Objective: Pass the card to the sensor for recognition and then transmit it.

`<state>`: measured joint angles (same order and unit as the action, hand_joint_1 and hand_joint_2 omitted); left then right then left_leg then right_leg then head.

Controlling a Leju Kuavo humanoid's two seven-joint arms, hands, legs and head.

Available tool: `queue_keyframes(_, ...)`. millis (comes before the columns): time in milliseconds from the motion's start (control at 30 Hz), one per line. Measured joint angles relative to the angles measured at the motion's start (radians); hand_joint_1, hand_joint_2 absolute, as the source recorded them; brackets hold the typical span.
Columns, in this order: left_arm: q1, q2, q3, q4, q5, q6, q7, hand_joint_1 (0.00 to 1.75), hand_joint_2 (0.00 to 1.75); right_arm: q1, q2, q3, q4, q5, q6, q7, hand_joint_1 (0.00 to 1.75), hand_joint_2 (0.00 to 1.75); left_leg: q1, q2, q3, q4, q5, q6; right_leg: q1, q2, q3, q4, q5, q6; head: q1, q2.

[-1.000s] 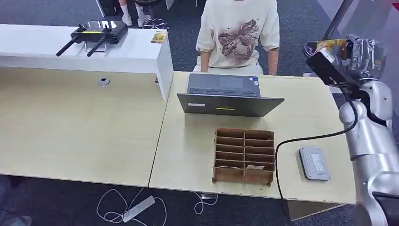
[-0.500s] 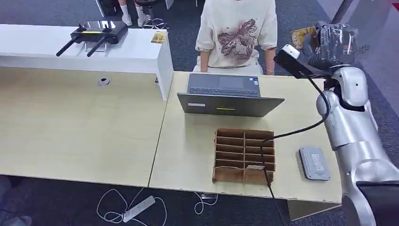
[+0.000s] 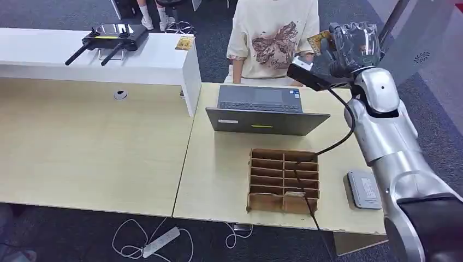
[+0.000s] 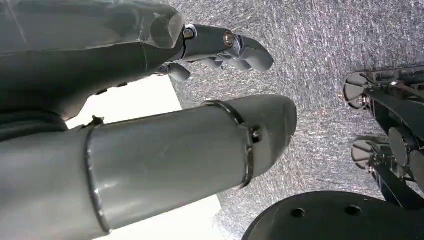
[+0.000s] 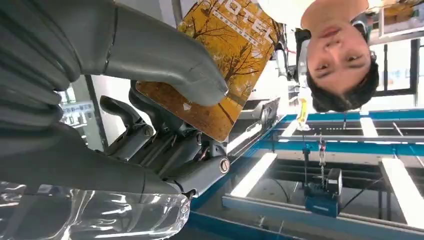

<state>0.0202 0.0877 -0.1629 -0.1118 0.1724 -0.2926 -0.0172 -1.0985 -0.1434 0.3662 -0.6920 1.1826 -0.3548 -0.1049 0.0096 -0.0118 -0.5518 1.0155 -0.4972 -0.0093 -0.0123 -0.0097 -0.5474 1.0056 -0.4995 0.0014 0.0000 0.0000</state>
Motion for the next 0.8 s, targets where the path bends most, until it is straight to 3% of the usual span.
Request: queue_keyframes(800,0.0,0.009,-0.022,0.0,-0.01,-0.011,0.008,0.0,0.0,-0.037,0.016,0.06,0.108,0.046,-0.001,-0.003,1.75,1.75,0.0,0.0,0.0,0.0,0.0,0.0,0.0,0.0,0.0,0.0,0.0,0.0,0.0,0.0)
